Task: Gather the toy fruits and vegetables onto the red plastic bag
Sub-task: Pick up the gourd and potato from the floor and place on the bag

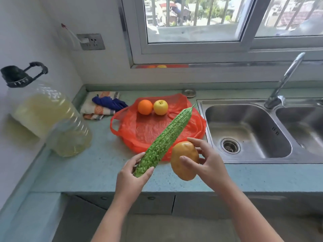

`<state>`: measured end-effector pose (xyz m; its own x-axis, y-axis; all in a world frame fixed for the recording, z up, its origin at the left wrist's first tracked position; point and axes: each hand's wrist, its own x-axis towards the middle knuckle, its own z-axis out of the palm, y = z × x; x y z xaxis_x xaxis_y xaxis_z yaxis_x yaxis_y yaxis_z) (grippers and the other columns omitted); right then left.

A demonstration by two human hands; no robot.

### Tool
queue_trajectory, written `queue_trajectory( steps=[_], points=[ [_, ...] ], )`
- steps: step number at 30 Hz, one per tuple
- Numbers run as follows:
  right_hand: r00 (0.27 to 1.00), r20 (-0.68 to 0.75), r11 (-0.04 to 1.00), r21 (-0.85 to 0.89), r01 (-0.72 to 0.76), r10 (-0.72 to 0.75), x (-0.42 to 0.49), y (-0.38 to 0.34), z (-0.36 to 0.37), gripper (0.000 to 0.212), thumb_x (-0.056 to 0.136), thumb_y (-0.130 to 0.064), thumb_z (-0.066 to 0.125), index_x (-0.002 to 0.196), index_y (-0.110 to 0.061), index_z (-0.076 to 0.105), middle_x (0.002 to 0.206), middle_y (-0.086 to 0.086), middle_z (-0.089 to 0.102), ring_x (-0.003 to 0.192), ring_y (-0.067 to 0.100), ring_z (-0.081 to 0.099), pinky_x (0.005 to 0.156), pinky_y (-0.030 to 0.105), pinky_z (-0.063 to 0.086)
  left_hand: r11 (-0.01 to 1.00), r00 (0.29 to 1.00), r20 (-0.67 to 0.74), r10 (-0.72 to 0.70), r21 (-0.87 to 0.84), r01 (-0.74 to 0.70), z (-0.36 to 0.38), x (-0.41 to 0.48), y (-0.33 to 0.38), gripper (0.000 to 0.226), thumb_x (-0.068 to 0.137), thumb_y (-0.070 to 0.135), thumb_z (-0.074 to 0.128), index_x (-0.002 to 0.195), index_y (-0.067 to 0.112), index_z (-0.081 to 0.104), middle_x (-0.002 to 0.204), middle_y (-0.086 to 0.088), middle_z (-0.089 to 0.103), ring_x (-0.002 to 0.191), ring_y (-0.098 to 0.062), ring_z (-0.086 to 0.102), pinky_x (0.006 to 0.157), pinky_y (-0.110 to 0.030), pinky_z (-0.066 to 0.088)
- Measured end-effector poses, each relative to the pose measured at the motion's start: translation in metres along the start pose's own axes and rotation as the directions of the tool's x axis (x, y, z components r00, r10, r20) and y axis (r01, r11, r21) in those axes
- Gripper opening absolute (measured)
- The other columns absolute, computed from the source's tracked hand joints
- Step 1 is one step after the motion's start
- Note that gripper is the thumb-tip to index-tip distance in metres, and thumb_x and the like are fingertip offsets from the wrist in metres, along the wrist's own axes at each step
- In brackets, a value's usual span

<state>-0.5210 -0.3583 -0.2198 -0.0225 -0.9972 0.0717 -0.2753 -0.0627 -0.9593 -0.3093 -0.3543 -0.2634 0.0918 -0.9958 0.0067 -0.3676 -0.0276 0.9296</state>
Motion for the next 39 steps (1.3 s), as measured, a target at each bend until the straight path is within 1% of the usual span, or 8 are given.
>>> queue_trajectory(
  steps=[7,11,15,18,25,29,33,39],
  points=[
    [0.999,-0.011,0.998,-0.044,-0.046,0.045,0.049,0.021,0.014,0.047,0.07,-0.022,0.077,0.105,-0.042,0.052,0.111,-0.013,0.057,0.099,0.007,0.056,0.081,0.029,0.051,0.999,0.997,0.081,0.005,0.045,-0.009,-0.001,0.063,-0.017,0.046,0.072,0.02,0.077,0.1,0.049,0.053,0.101,0.015,0.06,0.089,0.011,0.053,0.069,-0.003,0.042],
    [0.999,-0.001,0.998,-0.058,-0.034,0.034,0.09,0.032,0.022,0.048,0.071,-0.021,0.077,0.103,-0.044,0.05,0.111,-0.01,0.057,0.101,0.008,0.054,0.082,0.027,0.048,0.997,0.995,0.093,-0.038,0.072,0.031,0.002,0.097,-0.029,0.045,0.071,0.022,0.078,0.102,0.046,0.056,0.106,0.012,0.06,0.096,0.003,0.055,0.074,-0.004,0.042],
    [0.998,-0.012,0.997,-0.045,-0.058,0.058,0.132,0.04,0.029,0.048,0.064,-0.035,0.073,0.107,-0.035,0.054,0.111,-0.01,0.055,0.099,0.003,0.053,0.077,0.014,0.044,0.991,0.996,0.085,-0.038,0.134,0.026,-0.003,0.136,-0.039,0.045,0.057,0.046,0.073,0.098,0.05,0.056,0.104,0.012,0.063,0.093,0.005,0.056,0.081,-0.013,0.045],
    [0.997,-0.003,0.996,-0.048,-0.078,0.078,0.157,0.049,0.032,0.048,0.068,-0.027,0.078,0.11,-0.027,0.056,0.11,-0.01,0.056,0.097,0.001,0.052,0.077,0.012,0.043,0.983,0.995,0.091,-0.047,0.183,0.029,-0.005,0.162,-0.046,0.047,0.053,0.052,0.067,0.099,0.05,0.057,0.104,0.014,0.063,0.094,0.005,0.056,0.083,-0.017,0.046],
    [0.991,0.014,0.988,-0.085,-0.131,0.133,0.187,0.062,0.045,0.044,0.072,-0.022,0.076,0.108,-0.033,0.052,0.11,-0.008,0.055,0.098,0.004,0.053,0.076,0.012,0.041,0.974,0.975,0.206,-0.083,0.226,0.035,-0.005,0.209,-0.058,0.045,0.069,0.021,0.079,0.107,0.036,0.061,0.103,0.012,0.062,0.096,0.002,0.056,0.085,-0.017,0.045],
    [0.987,-0.034,0.981,-0.116,-0.158,0.155,0.199,0.062,0.055,0.044,0.072,-0.022,0.075,0.106,-0.034,0.051,0.109,-0.007,0.055,0.098,0.007,0.053,0.076,0.01,0.04,0.974,0.951,0.303,-0.062,0.226,-0.008,-0.003,0.239,-0.062,0.043,0.071,0.02,0.077,0.109,0.033,0.061,0.104,0.014,0.06,0.097,0.008,0.052,0.08,-0.004,0.04],
    [0.977,-0.118,0.971,-0.142,-0.194,0.178,0.21,0.063,0.069,0.045,0.072,-0.021,0.076,0.111,-0.026,0.054,0.109,-0.001,0.057,0.098,0.011,0.054,0.076,0.009,0.039,0.979,0.918,0.395,-0.045,0.201,-0.038,-0.005,0.272,-0.064,0.041,0.072,0.019,0.076,0.109,0.03,0.062,0.104,0.011,0.061,0.091,0.009,0.056,0.075,-0.004,0.043],
    [0.959,-0.181,0.953,-0.175,-0.249,0.217,0.223,0.066,0.079,0.048,0.072,-0.023,0.076,0.115,-0.023,0.054,0.11,-0.005,0.055,0.098,0.009,0.052,0.074,0.004,0.038,0.974,0.897,0.442,-0.001,0.203,-0.099,-0.001,0.312,-0.074,0.042,0.072,0.021,0.077,0.111,0.029,0.062,0.104,0.007,0.061,0.098,0.002,0.053,0.074,0.003,0.035]
  ],
)
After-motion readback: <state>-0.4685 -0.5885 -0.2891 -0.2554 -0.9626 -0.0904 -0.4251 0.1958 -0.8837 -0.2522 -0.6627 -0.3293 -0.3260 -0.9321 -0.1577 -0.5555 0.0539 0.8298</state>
